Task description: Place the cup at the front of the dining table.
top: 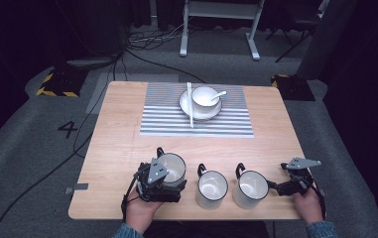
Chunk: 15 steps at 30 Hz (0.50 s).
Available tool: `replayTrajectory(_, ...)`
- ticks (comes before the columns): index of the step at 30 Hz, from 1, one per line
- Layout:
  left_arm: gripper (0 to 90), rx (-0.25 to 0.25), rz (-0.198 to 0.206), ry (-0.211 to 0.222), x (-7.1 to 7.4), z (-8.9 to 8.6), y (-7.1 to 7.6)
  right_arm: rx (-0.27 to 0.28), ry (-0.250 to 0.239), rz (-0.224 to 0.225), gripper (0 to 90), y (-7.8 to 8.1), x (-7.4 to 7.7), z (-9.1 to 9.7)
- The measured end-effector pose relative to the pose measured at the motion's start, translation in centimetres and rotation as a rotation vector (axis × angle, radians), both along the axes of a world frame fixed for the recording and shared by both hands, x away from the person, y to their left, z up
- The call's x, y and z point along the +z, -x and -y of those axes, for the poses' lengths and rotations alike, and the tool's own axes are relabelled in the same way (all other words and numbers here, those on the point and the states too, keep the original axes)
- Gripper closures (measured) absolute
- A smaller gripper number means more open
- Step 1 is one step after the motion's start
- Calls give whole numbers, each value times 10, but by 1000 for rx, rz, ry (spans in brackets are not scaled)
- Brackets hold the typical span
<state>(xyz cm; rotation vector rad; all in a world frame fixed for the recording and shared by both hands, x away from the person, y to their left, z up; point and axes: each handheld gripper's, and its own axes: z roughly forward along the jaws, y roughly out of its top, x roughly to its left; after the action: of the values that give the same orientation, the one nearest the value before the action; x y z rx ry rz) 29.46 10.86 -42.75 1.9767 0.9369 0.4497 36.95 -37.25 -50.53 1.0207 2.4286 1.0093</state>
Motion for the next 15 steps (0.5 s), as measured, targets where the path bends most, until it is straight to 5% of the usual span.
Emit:
replayTrajectory(8, 35, -2, -13, 46, 16, -5, -17, -1, 0, -1, 0, 0, 0, 0)
replayTrajectory(15, 36, 5, 8, 40, 30, -9, -30, -3, -1, -3, 0, 0, 0, 0)
